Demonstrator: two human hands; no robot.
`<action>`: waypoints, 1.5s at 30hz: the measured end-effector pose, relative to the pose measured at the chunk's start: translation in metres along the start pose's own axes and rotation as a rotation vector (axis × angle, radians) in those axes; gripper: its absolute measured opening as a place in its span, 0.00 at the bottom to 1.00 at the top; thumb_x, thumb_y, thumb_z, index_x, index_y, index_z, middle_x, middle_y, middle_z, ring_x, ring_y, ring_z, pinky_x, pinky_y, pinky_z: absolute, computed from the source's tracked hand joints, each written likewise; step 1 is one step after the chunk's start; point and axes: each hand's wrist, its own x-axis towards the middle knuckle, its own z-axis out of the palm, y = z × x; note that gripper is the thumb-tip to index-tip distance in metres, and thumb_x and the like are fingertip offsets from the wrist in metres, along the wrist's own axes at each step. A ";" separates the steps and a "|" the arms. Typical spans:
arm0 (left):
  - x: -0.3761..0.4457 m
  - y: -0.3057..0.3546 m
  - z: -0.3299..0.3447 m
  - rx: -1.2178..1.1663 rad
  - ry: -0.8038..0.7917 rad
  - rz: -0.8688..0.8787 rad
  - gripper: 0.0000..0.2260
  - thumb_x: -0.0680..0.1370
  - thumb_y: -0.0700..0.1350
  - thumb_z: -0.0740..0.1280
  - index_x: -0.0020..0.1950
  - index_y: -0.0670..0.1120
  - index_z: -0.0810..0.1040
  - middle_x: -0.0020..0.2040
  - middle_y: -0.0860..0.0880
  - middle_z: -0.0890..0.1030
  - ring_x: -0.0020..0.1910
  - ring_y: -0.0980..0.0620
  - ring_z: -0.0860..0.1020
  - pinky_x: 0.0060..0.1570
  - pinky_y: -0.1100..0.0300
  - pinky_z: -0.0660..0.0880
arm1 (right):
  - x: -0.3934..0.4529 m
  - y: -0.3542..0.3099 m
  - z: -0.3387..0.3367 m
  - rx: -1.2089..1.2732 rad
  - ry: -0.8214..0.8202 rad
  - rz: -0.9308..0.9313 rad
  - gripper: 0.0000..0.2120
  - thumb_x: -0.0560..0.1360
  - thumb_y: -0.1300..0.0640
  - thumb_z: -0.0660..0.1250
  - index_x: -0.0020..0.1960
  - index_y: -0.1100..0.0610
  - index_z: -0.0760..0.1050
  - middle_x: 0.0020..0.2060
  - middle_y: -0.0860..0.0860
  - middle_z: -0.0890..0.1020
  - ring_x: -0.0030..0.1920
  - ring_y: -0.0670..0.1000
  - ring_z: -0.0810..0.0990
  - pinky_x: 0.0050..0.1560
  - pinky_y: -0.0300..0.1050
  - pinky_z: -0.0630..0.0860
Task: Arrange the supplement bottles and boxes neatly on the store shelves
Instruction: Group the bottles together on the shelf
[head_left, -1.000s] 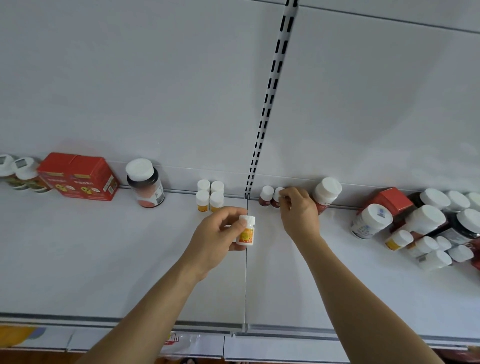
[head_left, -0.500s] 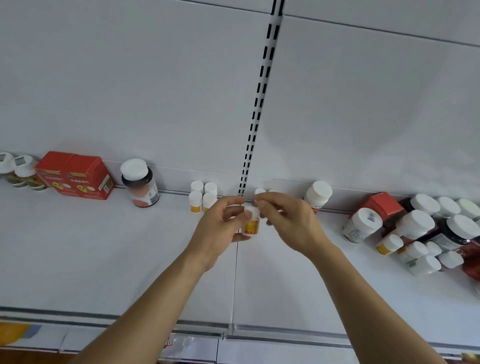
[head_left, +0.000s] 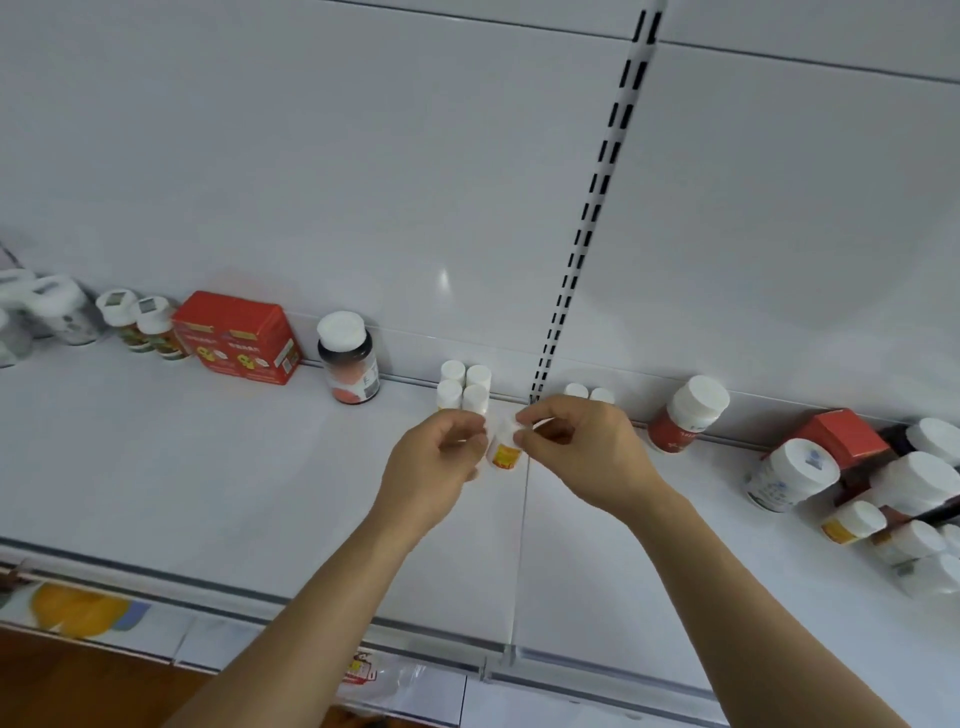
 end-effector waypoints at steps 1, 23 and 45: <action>0.001 -0.004 -0.011 0.174 0.054 0.056 0.08 0.80 0.44 0.68 0.58 0.52 0.81 0.56 0.56 0.83 0.53 0.58 0.81 0.55 0.63 0.77 | 0.004 -0.002 0.009 -0.023 0.033 -0.023 0.04 0.74 0.55 0.74 0.49 0.49 0.83 0.35 0.46 0.85 0.31 0.43 0.78 0.33 0.34 0.74; 0.013 -0.053 -0.097 0.868 -0.017 0.460 0.22 0.82 0.50 0.62 0.75 0.45 0.69 0.76 0.46 0.68 0.77 0.47 0.63 0.74 0.55 0.61 | 0.035 0.003 0.128 -0.436 0.374 -0.319 0.06 0.71 0.67 0.74 0.47 0.60 0.82 0.45 0.52 0.83 0.35 0.57 0.81 0.30 0.49 0.78; 0.008 -0.017 -0.001 0.852 -0.088 0.854 0.22 0.79 0.48 0.68 0.70 0.40 0.73 0.72 0.39 0.72 0.75 0.39 0.66 0.71 0.41 0.68 | -0.051 0.034 0.045 -0.812 0.606 -0.234 0.17 0.79 0.54 0.65 0.63 0.63 0.79 0.63 0.61 0.79 0.69 0.64 0.74 0.67 0.60 0.73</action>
